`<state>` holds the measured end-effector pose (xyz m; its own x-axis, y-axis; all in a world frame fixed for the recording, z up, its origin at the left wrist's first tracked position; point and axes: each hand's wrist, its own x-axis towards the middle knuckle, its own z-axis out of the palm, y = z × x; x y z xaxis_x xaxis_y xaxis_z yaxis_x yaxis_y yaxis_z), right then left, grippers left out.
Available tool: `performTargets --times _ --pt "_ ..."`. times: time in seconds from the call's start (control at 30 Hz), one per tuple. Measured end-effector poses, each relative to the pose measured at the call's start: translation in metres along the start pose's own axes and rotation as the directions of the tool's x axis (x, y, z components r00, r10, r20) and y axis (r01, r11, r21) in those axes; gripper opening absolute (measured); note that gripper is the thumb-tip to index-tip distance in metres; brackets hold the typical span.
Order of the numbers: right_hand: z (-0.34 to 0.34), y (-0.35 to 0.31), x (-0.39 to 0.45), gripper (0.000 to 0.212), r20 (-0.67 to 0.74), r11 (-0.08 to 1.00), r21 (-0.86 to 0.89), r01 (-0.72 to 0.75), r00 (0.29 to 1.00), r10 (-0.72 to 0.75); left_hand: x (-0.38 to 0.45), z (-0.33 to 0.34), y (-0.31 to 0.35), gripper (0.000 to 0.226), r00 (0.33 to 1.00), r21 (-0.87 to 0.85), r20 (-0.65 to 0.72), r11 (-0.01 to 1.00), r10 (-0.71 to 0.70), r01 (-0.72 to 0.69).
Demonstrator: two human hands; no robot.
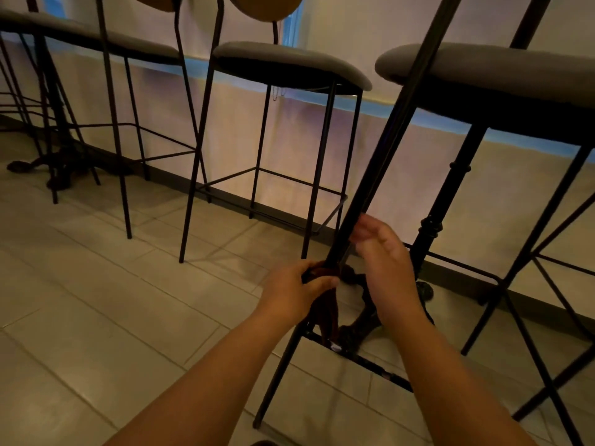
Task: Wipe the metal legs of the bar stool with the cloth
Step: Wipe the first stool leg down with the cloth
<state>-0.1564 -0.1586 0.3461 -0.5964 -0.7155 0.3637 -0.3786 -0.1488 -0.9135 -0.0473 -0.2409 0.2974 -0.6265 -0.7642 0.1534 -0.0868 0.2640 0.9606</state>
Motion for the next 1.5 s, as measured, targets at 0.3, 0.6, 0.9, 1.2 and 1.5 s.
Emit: performTargets --times 0.3,0.6,0.9,1.2,1.5 --pt "-0.004 -0.022 0.024 0.021 0.025 0.967 -0.2 0.159 0.987 -0.157 -0.001 0.002 -0.016 0.03 0.994 -0.142 0.033 0.985 0.101 -0.096" --pt "-0.008 -0.023 0.028 0.023 0.061 0.964 -0.219 0.154 0.988 -0.144 0.007 -0.021 -0.012 0.019 0.954 -0.086 0.299 0.996 -0.006 0.033" --pt "-0.006 -0.019 0.028 0.021 0.053 0.969 -0.177 0.17 0.985 -0.163 0.015 -0.022 -0.017 0.035 0.945 -0.182 0.327 0.982 0.012 0.051" --pt "-0.006 -0.017 0.028 0.019 0.051 0.969 -0.168 0.181 0.983 -0.175 0.003 -0.014 -0.043 0.026 0.986 -0.225 0.145 0.973 0.081 -0.046" --pt "-0.004 -0.023 0.023 0.022 0.049 0.969 -0.207 0.133 0.991 -0.125 -0.011 -0.005 -0.03 0.033 0.999 0.046 -0.017 0.998 0.038 -0.038"
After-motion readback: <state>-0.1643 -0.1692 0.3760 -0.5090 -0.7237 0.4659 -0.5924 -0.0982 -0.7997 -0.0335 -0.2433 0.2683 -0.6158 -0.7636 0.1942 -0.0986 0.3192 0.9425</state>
